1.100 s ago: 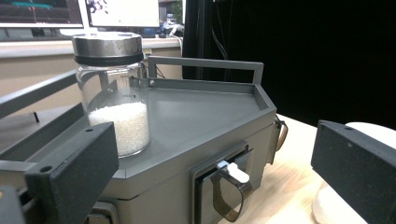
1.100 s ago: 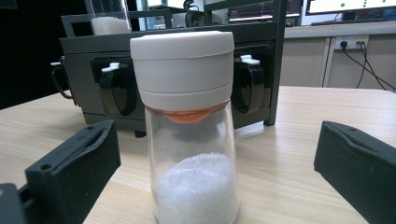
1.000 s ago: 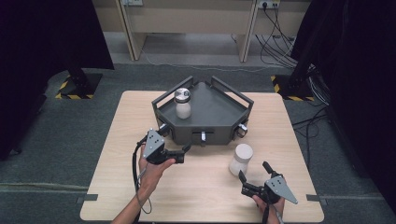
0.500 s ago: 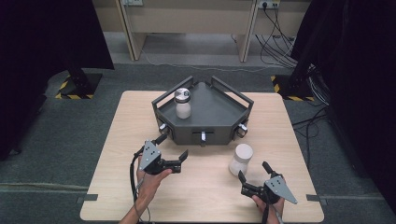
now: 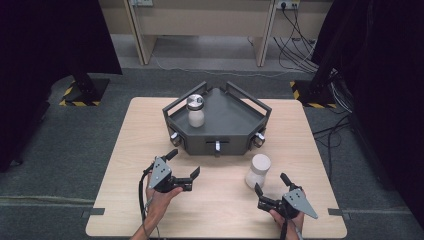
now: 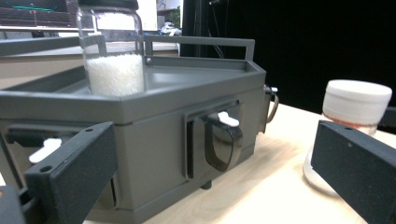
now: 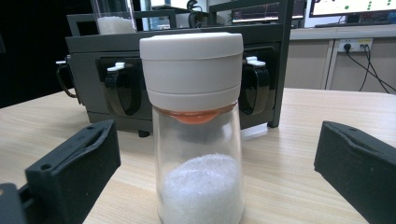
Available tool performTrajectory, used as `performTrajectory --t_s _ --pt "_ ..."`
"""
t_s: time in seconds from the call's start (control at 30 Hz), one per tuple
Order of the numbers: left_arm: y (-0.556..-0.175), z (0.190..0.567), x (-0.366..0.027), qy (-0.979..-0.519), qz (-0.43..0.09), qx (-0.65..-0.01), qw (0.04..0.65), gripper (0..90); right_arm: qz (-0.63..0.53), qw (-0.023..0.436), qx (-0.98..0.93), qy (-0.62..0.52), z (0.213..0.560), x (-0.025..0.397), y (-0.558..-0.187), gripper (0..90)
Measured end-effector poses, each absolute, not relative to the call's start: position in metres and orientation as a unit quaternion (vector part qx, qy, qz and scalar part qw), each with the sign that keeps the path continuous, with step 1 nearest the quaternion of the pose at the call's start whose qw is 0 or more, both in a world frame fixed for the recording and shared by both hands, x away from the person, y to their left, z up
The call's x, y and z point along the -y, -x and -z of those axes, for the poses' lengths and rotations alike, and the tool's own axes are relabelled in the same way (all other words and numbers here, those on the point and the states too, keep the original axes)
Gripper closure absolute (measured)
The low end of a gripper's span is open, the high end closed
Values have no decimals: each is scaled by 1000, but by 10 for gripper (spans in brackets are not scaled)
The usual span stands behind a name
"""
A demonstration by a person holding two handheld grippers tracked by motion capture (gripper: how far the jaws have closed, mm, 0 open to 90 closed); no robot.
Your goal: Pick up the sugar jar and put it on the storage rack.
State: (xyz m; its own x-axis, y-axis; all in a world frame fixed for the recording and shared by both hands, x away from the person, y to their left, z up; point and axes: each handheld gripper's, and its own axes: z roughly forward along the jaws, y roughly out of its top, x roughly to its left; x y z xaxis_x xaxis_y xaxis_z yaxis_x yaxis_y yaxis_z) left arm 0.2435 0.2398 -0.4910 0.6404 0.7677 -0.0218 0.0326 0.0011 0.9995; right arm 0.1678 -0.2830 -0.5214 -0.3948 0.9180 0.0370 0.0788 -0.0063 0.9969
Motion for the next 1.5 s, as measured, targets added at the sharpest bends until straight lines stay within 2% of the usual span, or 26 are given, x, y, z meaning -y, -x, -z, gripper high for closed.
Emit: performTrajectory --t_s 0.53,0.87,1.5 --pt "-230 520 -243 -657 -291 -307 624 3 -580 365 -603 -409 521 284 -168 5" --pt "-223 523 -241 -669 -307 -291 612 3 -580 364 -603 -409 521 284 -168 5" --pt "-225 524 -242 -667 -303 -294 614 1 -582 361 -603 -409 522 287 -170 5"
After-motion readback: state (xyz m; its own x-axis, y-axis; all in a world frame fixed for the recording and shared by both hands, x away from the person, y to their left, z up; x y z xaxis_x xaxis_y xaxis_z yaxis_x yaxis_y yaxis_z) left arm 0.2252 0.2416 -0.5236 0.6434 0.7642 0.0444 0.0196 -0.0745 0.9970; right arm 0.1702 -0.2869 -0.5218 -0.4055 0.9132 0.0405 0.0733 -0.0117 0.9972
